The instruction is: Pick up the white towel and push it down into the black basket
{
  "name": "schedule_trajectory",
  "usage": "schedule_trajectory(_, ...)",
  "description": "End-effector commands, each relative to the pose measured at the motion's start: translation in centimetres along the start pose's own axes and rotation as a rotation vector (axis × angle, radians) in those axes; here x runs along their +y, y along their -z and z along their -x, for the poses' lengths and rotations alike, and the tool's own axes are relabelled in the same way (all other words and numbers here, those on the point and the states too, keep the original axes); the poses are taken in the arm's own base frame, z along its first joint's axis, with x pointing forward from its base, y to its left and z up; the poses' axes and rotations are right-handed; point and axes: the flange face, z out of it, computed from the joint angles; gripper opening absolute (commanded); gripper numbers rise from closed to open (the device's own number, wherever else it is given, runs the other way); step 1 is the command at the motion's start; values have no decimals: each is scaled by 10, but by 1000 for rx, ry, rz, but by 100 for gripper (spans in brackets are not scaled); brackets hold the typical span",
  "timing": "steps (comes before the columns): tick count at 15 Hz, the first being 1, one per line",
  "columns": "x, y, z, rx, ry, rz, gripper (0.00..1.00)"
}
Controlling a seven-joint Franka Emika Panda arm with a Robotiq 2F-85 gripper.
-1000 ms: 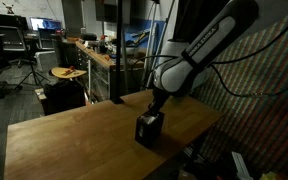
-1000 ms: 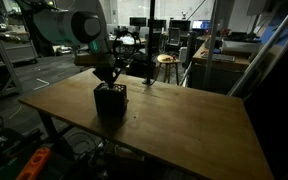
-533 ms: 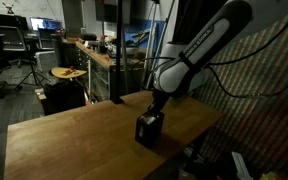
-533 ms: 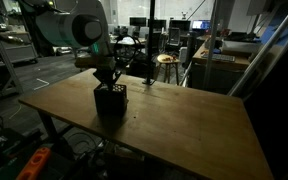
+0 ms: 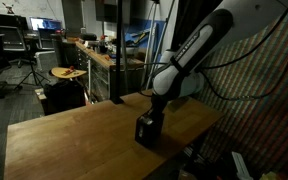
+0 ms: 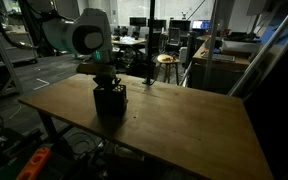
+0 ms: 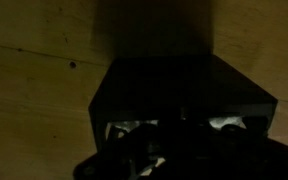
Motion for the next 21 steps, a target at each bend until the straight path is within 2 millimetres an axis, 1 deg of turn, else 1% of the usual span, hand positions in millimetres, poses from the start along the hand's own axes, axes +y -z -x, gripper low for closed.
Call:
schedule_trajectory(1, -5, -6, -9, 16, 21, -25, 7)
schedule_trajectory(6, -5, -8, -7, -1, 29, -24, 8)
schedule_trajectory(12, -2, -2, -6, -16, 29, -7, 7)
schedule_trajectory(17, 6, 9, -7, -11, 30, 16, 7)
schedule_trajectory(21, 14, 23, -10, 5, 20, 39, 9)
